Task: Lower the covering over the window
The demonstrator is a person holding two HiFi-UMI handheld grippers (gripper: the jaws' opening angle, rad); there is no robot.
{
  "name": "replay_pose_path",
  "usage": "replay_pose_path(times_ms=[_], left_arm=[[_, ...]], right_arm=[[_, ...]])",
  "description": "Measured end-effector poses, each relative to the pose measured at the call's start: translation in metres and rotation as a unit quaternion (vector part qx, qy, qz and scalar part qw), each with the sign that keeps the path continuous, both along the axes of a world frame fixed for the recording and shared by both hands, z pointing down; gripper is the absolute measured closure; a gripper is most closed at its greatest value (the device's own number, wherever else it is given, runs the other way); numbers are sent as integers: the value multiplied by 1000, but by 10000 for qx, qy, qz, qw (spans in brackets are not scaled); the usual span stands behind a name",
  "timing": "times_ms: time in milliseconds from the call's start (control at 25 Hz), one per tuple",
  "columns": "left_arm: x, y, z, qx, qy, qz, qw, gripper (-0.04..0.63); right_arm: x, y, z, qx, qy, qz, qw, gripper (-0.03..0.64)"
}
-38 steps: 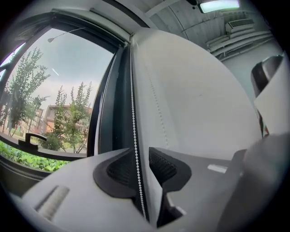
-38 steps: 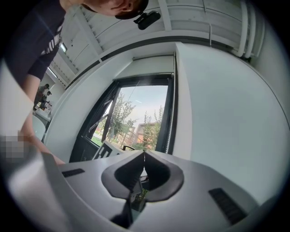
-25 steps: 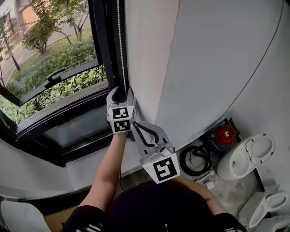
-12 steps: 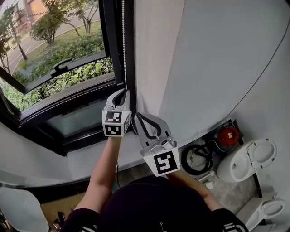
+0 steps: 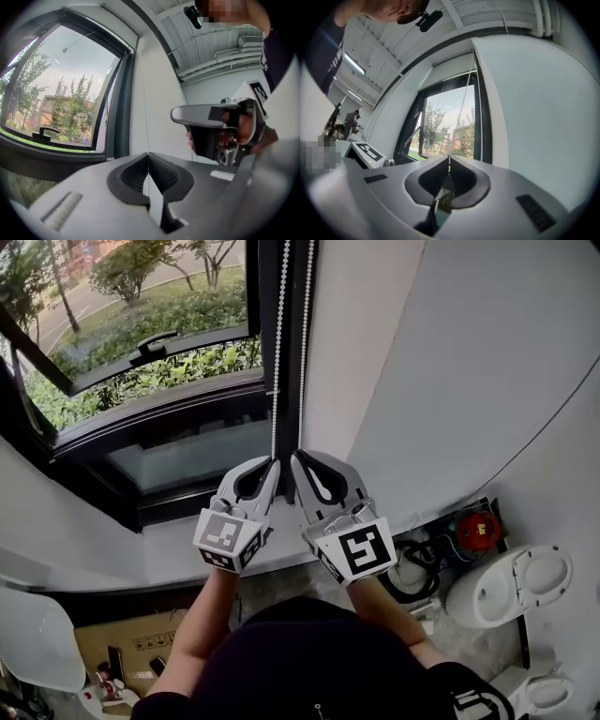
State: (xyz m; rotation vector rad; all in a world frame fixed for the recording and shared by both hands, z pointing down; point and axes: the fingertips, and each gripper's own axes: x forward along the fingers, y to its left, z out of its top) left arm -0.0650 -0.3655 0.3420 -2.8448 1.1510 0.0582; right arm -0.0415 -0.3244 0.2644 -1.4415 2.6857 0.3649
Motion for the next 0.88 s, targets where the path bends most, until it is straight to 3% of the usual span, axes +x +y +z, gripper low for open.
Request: replay_pose_path(times_ms=[200, 360, 600, 880], left_arm=[[-4, 42, -5, -182, 456, 439, 9978, 580], [-3, 76, -13, -476, 866, 947, 9906, 580], [-3, 109, -21, -598, 1356, 1718, 9739, 580], [-1, 147, -24, -838, 1156, 2330, 9619, 580]], right_arm=[[-19, 16, 5, -525, -509, -1108, 9911, 603], [-23, 31, 1, -868, -995, -1600, 9782, 578], [-39, 58, 2, -1083, -794, -1855, 9734, 562], [-40, 98, -6, -1021, -402, -1884, 9759, 597]])
